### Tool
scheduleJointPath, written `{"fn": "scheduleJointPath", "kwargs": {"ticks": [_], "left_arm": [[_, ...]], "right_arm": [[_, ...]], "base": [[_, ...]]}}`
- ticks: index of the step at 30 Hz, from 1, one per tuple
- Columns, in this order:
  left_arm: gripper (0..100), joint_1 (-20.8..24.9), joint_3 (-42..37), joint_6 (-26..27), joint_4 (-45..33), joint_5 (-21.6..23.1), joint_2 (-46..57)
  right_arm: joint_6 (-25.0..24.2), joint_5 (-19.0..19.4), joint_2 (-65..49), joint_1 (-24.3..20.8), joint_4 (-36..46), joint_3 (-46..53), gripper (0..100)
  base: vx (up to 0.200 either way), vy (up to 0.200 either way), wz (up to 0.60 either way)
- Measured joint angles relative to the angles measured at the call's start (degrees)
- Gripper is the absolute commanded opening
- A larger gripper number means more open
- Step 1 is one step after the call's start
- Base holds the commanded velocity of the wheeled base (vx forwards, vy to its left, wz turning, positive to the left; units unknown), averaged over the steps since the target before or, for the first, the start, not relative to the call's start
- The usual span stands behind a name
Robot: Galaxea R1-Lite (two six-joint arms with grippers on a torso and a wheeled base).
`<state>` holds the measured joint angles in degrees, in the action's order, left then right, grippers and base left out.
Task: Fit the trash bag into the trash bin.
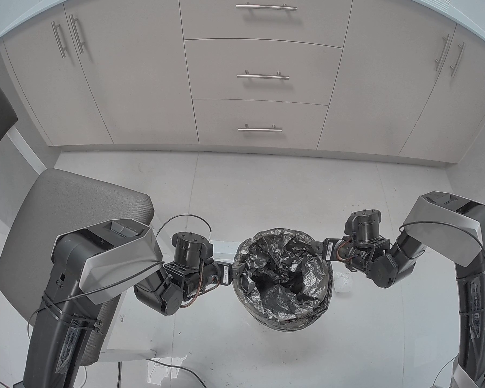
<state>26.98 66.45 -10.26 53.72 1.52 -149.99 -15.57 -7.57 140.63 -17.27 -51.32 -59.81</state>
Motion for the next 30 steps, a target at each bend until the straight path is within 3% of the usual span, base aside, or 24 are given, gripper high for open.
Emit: {"fn": "scheduleJointPath", "kwargs": {"ticks": [30], "left_arm": [[100, 0.0, -0.1, 0.0, 0.1, -0.2, -0.1]], "right_arm": [[0.1, -0.6, 2.3, 1.8, 0.3, -2.4, 100]], "base": [[0.000, 0.000, 0.00]]}}
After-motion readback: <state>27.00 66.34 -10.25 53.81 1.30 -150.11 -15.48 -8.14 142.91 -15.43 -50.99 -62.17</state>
